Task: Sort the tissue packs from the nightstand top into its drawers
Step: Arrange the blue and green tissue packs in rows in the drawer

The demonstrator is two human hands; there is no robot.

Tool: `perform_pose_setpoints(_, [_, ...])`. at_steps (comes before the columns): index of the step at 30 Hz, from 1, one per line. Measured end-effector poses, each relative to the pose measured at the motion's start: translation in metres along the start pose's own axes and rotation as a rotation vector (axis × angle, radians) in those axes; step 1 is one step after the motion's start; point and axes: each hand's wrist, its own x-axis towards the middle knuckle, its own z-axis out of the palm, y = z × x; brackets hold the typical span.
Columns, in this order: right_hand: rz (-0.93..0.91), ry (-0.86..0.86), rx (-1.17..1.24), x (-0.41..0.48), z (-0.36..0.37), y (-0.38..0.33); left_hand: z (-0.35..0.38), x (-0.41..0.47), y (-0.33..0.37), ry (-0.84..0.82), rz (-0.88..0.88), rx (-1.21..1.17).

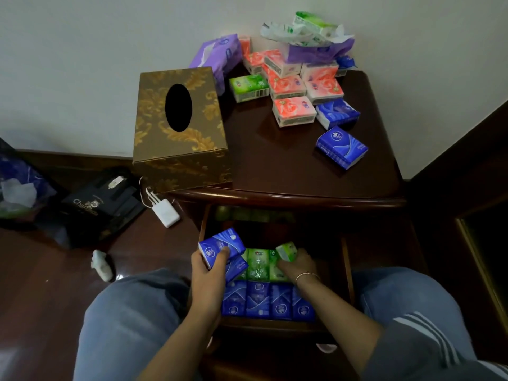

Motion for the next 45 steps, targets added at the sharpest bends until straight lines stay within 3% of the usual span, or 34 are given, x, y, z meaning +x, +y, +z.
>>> perform_pose_setpoints(11, [0.274, 0.083, 0.190, 0.006, -0.025, 0.016, 0.002, 0.002, -0.004, -0.041, 0.017, -0.032])
perform_pose_setpoints(19, [0.105, -0.077, -0.431, -0.003, -0.031, 0.021, 0.003, 0.001, -0.008, -0.096, -0.057, -0.023])
perform_pose_setpoints(23, [0.066, -0.081, -0.598, -0.014, -0.050, 0.010, 0.004, 0.000, -0.014, -0.200, -0.089, 0.026])
perform_pose_setpoints(25, [-0.079, -0.075, -0.484, -0.025, -0.058, -0.007, 0.004, 0.000, -0.017, -0.295, -0.109, 0.072])
perform_pose_setpoints(28, [-0.183, -0.363, 0.024, -0.052, -0.068, -0.033, 0.009, -0.004, -0.020, -0.460, -0.128, 0.111])
perform_pose_setpoints(30, [-0.222, -0.488, 0.061, -0.064, -0.073, -0.037, 0.015, -0.009, -0.020, -0.535, -0.127, 0.135])
perform_pose_setpoints(36, [-0.175, -0.442, 0.255, -0.054, -0.115, -0.021, 0.024, -0.010, -0.021, -0.668, -0.099, 0.344])
perform_pose_setpoints(40, [-0.234, -0.306, -0.048, -0.040, -0.133, 0.003, 0.035, 0.003, -0.037, -0.621, -0.038, 0.584])
perform_pose_setpoints(42, [-0.283, -0.303, -0.207, -0.038, -0.121, 0.013, 0.047, 0.005, -0.047, -0.625, 0.066, 0.822])
perform_pose_setpoints(45, [-0.319, -0.319, -0.416, -0.034, -0.106, 0.025, 0.062, 0.007, -0.063, -0.651, 0.116, 0.975])
